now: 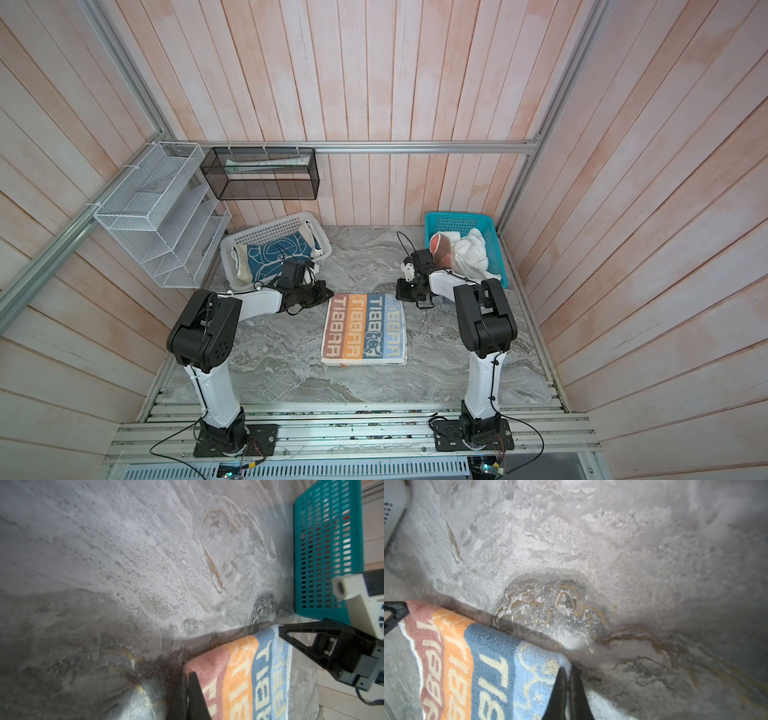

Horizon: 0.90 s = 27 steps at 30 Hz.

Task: Fold and stack the towels
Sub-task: 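Fold the near edge over toward the far edge with both grippers and release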

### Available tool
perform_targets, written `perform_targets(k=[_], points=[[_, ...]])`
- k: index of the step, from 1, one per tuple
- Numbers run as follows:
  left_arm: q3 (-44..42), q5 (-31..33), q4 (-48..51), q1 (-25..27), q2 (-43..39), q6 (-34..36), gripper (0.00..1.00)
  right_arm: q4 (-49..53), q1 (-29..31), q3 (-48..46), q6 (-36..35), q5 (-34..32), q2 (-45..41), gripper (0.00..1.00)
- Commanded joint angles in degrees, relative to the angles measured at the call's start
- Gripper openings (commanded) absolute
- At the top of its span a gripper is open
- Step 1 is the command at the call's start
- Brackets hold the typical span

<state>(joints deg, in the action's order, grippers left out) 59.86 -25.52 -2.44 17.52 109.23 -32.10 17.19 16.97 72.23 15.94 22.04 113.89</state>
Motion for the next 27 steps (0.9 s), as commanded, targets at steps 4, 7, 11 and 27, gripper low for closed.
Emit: perform_targets(k=[4, 7, 11, 27], points=[[-4.0, -2.7, -4.4, -0.3, -8.6, 3.9, 0.0, 0.7, -0.1, 0.7, -3.5, -0.2, -6.5, 0.0], [-7.3, -2.8, -6.1, -0.3, -12.6, 3.8, 0.0, 0.9, -0.1, -1.4, -3.6, -0.6, -9.6, 0.0], [-13.0, -3.6, -9.1, -0.1, -17.4, 2.9, 0.0, -1.5, -0.1, -7.7, -3.4, 0.0, -14.5, 0.0], [-41.6, 3.8, -6.4, 4.4, -46.7, -5.0, 0.44, -4.3, 1.9, -38.9, 7.9, 2.9, -44.4, 0.45]])
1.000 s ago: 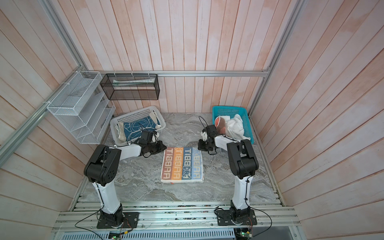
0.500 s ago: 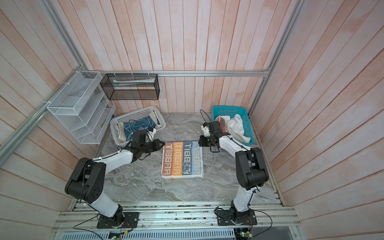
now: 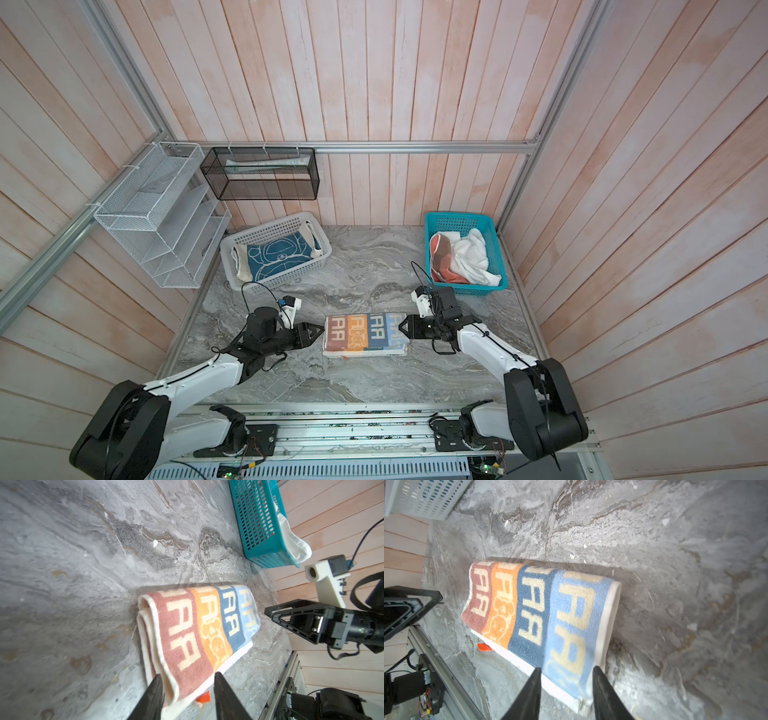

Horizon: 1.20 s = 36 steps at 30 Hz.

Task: Fold and stack the towels
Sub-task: 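Fold the near edge over toward the far edge with both grippers and release, then grasp the folded RABBIT towel's ends with both grippers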

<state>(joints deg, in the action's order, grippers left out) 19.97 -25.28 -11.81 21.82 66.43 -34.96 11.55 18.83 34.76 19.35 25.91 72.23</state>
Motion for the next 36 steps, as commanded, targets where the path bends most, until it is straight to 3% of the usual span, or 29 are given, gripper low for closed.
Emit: perform_targets(k=[1, 5, 9, 12, 22, 27, 28, 31, 33, 36], points=[[-2.1, 4.3, 4.3, 0.0, -5.3, -3.3, 0.44, 1.3, 0.1, -2.2, 6.0, -1.4, -3.8, 0.45], [-0.2, 3.0, 7.9, -0.3, -5.3, -6.1, 0.44, 1.5, -0.1, -2.3, 8.2, -2.2, -2.7, 0.46], [2.8, -1.8, 7.8, -0.2, -0.1, -8.2, 0.43, 3.1, -0.1, 0.0, 7.7, -1.6, 2.1, 0.46], [5.3, -1.2, 11.0, 0.1, 4.1, -10.1, 0.44, 4.0, 0.3, 1.0, 7.7, -1.5, 5.4, 0.46], [5.4, -2.4, 4.5, 4.6, 11.2, -15.2, 0.46, 1.5, 1.4, 1.4, 8.1, 0.1, 9.6, 0.45], [6.6, -1.8, 2.6, 5.7, 14.3, -16.5, 0.46, 1.9, 1.6, 2.5, 7.5, -0.3, 10.5, 0.23], [6.9, -1.7, 2.4, 5.8, 14.7, -16.5, 0.44, 2.2, 1.6, 2.9, 7.4, -0.5, 10.5, 0.18], [8.0, -1.6, 2.4, 5.7, 14.9, -16.2, 0.24, 3.2, 1.6, 4.1, 6.8, -0.8, 10.0, 0.01], [8.7, -1.4, 3.7, 5.8, 14.1, -15.7, 0.11, 4.1, 1.6, 5.0, 6.5, -0.6, 9.5, 0.0], [9.8, -0.3, 6.6, 5.7, 11.3, -14.8, 0.0, 6.5, 1.6, 6.7, 6.1, -0.8, 7.7, 0.0]])
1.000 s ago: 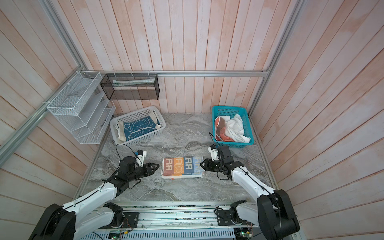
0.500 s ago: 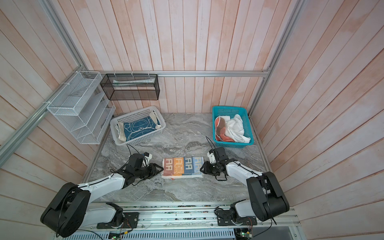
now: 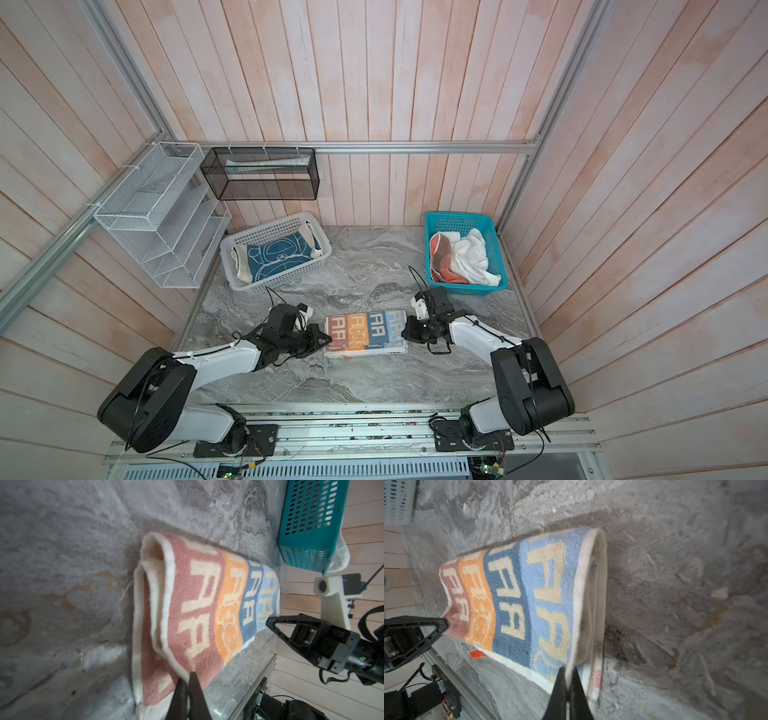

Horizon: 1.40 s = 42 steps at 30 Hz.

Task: Fold and stack the towels
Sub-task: 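Grasp the folded RABBIT towel's ends with both grippers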

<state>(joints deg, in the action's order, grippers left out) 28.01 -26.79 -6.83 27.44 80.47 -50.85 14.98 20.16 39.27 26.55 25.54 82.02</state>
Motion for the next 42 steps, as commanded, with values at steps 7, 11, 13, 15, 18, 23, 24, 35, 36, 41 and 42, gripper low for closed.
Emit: perform_targets(k=[7, 11, 13, 15, 18, 23, 24, 35, 36, 41, 42], points=[[1.0, 3.3, 9.3, 0.1, -10.5, 2.2, 0.0, 8.1, 0.4, 3.0, -0.7, -0.1, -7.1, 0.0], [-2.5, 3.0, 11.4, 0.1, -12.3, 1.2, 0.14, 6.0, 1.0, -2.7, 1.6, 1.3, -8.9, 0.13], [-4.0, 2.3, 13.2, 0.2, -12.3, 1.3, 0.46, 5.9, 1.0, -5.0, 2.9, 2.2, -8.4, 0.41], [-3.8, 3.0, 17.9, 0.1, -12.3, 3.0, 0.62, 8.2, 0.9, -5.2, 2.9, 1.1, -8.6, 0.48], [-2.8, 4.0, 22.0, -1.7, -12.6, 5.6, 0.66, 10.3, 1.0, -4.8, 2.5, -3.0, -10.7, 0.49], [-0.6, -3.1, 16.5, -7.7, -8.3, 8.8, 0.66, 9.9, 0.8, -0.3, 1.0, -5.0, -9.7, 0.49], [0.6, -4.0, 16.3, -8.4, -6.7, 9.8, 0.66, 10.1, 0.8, 0.7, 0.7, -5.1, -8.8, 0.49], [7.4, -12.0, 6.2, -9.3, 12.1, 8.1, 0.66, 0.3, 7.9, 6.2, 1.6, -5.8, 3.0, 0.46], [7.8, -12.1, 5.6, -8.7, 12.9, 7.4, 0.65, -0.6, 8.3, 6.0, 1.7, -5.4, 3.9, 0.46], [13.4, -10.5, 7.2, -3.9, 18.8, 6.7, 0.62, -5.9, 8.6, 3.9, 0.7, -2.8, 9.4, 0.42], [14.1, -10.4, 7.1, -3.4, 20.0, 6.1, 0.61, -5.9, 8.6, 4.0, 0.4, -2.9, 10.4, 0.41]])
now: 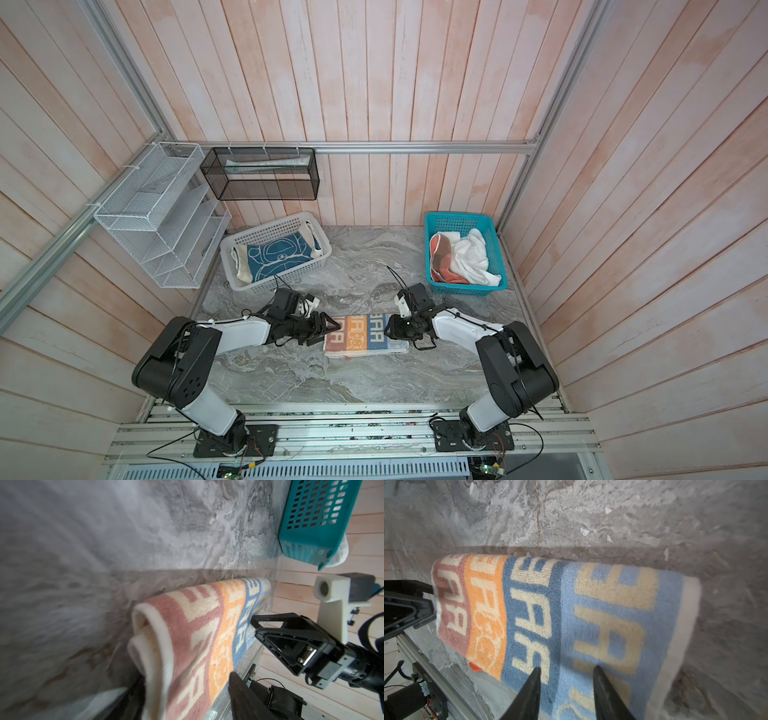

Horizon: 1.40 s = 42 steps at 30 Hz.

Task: Fold and stack the towels
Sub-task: 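Grasp the folded RABBIT towel's ends with both grippers, then carry the towel into the white basket with the left gripper while the right releases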

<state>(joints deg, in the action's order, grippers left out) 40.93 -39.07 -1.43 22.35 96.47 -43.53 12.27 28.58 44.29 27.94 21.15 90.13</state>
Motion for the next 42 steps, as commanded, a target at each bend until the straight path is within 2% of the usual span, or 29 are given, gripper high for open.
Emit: perform_targets(k=[1, 5, 8, 12, 14, 18, 22, 25, 27, 28, 29, 34, 42], points=[[1.8, 2.1, 1.7, 2.3, 5.2, -2.1, 0.57, -2.8, 0.1, -0.7, -1.2, 1.9, 3.5, 0.4], [7.8, 2.8, 6.6, 3.2, 7.2, -0.5, 0.19, -1.0, 0.2, 1.5, -4.1, 4.6, 4.0, 0.4], [15.0, 6.9, 14.9, 3.3, 5.8, 3.2, 0.02, 2.3, 0.1, 3.9, -6.5, 1.7, 0.4, 0.41], [29.7, 11.2, 28.0, 2.6, 6.6, 8.5, 0.0, 1.7, -0.5, 4.7, -6.6, 2.2, -4.9, 0.41], [39.7, 13.2, 35.9, 1.6, 9.2, 12.0, 0.0, 1.7, -0.6, 5.2, -6.9, 2.7, -6.5, 0.41], [56.6, 13.9, 44.9, -1.7, 14.7, 15.9, 0.0, 1.5, -1.1, 5.3, -7.3, 2.2, -7.2, 0.41], [79.7, 13.8, 54.5, -4.9, 24.7, 20.9, 0.0, 0.7, -2.6, 5.4, -7.9, 3.7, -4.3, 0.42], [104.4, 13.7, 65.4, -8.4, 36.3, 23.9, 0.0, 0.3, -3.5, 6.4, -8.1, 5.6, -1.0, 0.42], [116.4, 12.3, 68.9, -11.6, 42.1, 23.9, 0.0, -0.1, -3.6, 7.0, -8.3, 6.0, 0.6, 0.41], [117.9, 11.5, 68.6, -13.4, 43.1, 23.4, 0.0, -0.1, -3.6, 7.2, -8.3, 6.1, 1.2, 0.41], [115.6, 10.9, 66.7, -15.1, 42.3, 23.3, 0.0, -0.2, -3.6, 7.3, -8.4, 6.3, 1.7, 0.41], [91.3, 9.8, 50.9, -21.3, 31.6, 23.2, 0.0, -1.4, -3.6, 6.4, -8.1, 6.9, 3.1, 0.41], [89.4, 9.0, 51.0, -26.4, 33.6, 24.7, 0.0, -0.8, -3.6, 7.7, -8.2, 7.1, 4.3, 0.41]])
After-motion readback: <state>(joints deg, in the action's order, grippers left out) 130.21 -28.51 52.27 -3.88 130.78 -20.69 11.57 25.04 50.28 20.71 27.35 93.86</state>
